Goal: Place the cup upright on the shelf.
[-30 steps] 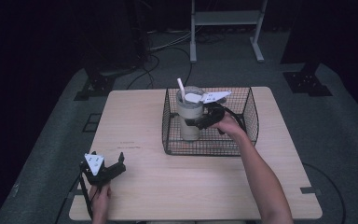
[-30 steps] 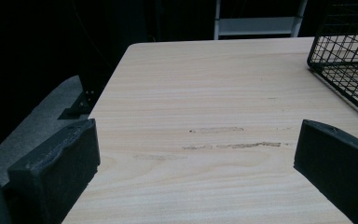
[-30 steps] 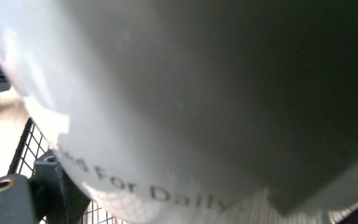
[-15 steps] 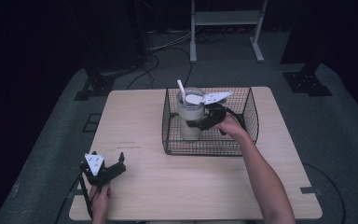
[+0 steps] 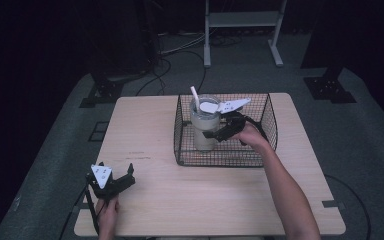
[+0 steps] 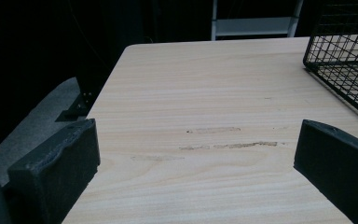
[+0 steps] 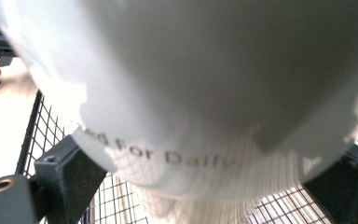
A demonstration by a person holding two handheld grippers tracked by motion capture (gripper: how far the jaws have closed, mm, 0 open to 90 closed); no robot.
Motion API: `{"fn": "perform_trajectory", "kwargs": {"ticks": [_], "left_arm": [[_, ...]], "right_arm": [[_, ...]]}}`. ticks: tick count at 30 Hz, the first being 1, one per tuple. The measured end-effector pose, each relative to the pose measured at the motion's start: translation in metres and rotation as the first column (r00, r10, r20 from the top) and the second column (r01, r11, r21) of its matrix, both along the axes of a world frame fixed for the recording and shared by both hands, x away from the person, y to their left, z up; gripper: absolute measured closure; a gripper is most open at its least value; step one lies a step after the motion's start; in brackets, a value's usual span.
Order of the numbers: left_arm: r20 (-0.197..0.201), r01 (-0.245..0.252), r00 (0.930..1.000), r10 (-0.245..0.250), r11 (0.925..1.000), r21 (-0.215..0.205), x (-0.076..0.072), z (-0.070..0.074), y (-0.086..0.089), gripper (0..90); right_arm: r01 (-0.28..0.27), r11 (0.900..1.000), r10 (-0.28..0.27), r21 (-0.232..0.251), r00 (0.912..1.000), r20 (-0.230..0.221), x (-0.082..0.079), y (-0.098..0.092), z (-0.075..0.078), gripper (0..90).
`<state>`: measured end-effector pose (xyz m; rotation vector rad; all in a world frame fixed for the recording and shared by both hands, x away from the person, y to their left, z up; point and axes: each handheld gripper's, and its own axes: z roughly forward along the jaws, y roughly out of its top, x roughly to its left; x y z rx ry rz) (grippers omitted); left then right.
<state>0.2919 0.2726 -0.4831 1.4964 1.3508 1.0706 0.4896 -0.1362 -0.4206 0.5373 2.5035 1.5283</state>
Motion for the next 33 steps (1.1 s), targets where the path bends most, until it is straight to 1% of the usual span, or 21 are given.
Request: {"fn": "perform_trajectory", "kwargs": {"ticks": [5, 13, 17, 18, 30, 33], "left_arm": [[0.0, 0.002, 1.0, -0.002, 1.0, 0.001, 0.0, 0.0, 0.0, 0.0], [0.0, 0.002, 1.0, -0.002, 1.0, 0.001, 0.0, 0.0, 0.0, 0.0], [-0.001, 0.002, 1.0, -0.002, 1.0, 0.002, 0.0, 0.0, 0.0, 0.0], [-0.001, 0.002, 1.0, -0.002, 1.0, 0.003, 0.0, 0.0, 0.0, 0.0], [0.001, 0.003, 1.0, -0.003, 1.0, 0.004, 0.0, 0.0, -0.001, 0.0], [0.001, 0.003, 1.0, -0.003, 1.0, 0.004, 0.0, 0.0, -0.001, 0.0]], "right_arm": [[0.012, 1.0, -0.013, 0.013, 0.9997, 0.02, -0.003, -0.004, 0.001, 6.8], [0.03, 1.0, -0.03, 0.009, 0.9994, 0.017, -0.007, -0.014, 0.005, 6.8], [0.04, 0.999, -0.04, 0.012, 0.9988, 0.028, -0.009, -0.02, 0.008, 7.0], [0.045, 0.999, -0.045, 0.013, 0.9988, 0.022, -0.009, -0.021, 0.009, 7.0], [0.06, 0.998, -0.06, 0.004, 0.9979, 0.025, -0.019, -0.029, 0.022, 7.4], [0.061, 0.998, -0.061, -0.002, 0.9976, 0.032, -0.021, -0.032, 0.025, 7.4]]}}
